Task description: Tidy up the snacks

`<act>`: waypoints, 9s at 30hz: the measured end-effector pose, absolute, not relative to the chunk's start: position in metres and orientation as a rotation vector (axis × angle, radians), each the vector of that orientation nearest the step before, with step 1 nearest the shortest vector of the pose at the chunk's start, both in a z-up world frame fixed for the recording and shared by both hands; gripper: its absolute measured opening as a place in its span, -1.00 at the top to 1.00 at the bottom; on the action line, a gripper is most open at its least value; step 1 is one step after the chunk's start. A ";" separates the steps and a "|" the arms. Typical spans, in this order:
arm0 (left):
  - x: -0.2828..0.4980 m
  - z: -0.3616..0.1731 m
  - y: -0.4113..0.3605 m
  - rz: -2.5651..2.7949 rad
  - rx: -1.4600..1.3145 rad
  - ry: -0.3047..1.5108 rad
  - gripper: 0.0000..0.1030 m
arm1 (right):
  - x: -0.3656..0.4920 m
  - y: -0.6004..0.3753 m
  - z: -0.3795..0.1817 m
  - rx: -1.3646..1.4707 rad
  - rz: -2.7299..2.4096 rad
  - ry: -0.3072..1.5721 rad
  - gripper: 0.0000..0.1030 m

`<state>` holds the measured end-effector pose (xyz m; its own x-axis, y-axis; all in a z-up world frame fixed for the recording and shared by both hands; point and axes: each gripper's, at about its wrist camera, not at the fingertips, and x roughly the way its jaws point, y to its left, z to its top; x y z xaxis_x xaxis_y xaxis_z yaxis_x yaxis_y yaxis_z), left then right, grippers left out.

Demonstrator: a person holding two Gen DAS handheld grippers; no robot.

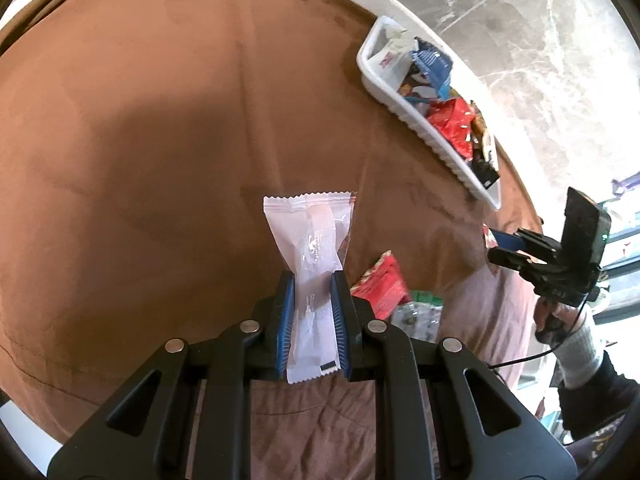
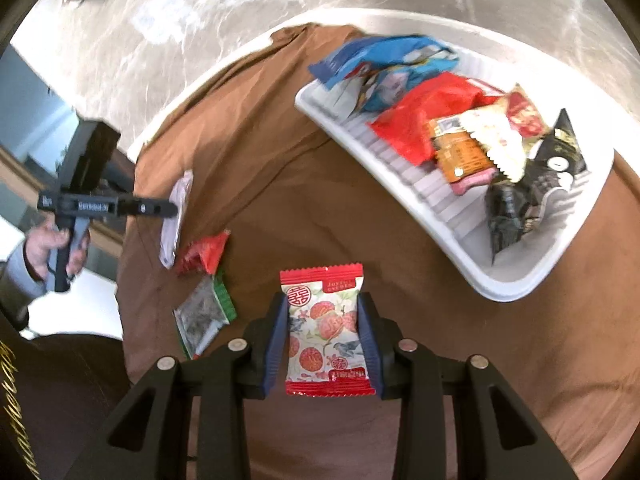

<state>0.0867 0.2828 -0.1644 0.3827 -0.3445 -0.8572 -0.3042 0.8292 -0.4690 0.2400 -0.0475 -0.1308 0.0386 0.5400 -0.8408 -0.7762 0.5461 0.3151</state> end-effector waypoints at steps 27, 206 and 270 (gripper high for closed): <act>0.217 -0.147 0.238 -0.172 -0.450 1.205 0.66 | 0.280 -0.073 -0.105 0.107 0.942 1.068 0.27; 0.128 -0.193 0.179 -0.504 0.114 1.257 -0.20 | 0.112 0.073 -0.168 -0.380 0.708 1.153 0.08; 0.138 -0.176 0.208 -0.506 -0.145 1.203 0.43 | 0.157 -0.012 -0.135 0.077 0.800 1.189 0.52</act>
<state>0.1382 0.2075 -0.1759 0.2641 -0.4480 -0.8541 0.2970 0.8803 -0.3699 0.1569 -0.0118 -0.1347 0.1379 0.5905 -0.7952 -0.5138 0.7290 0.4523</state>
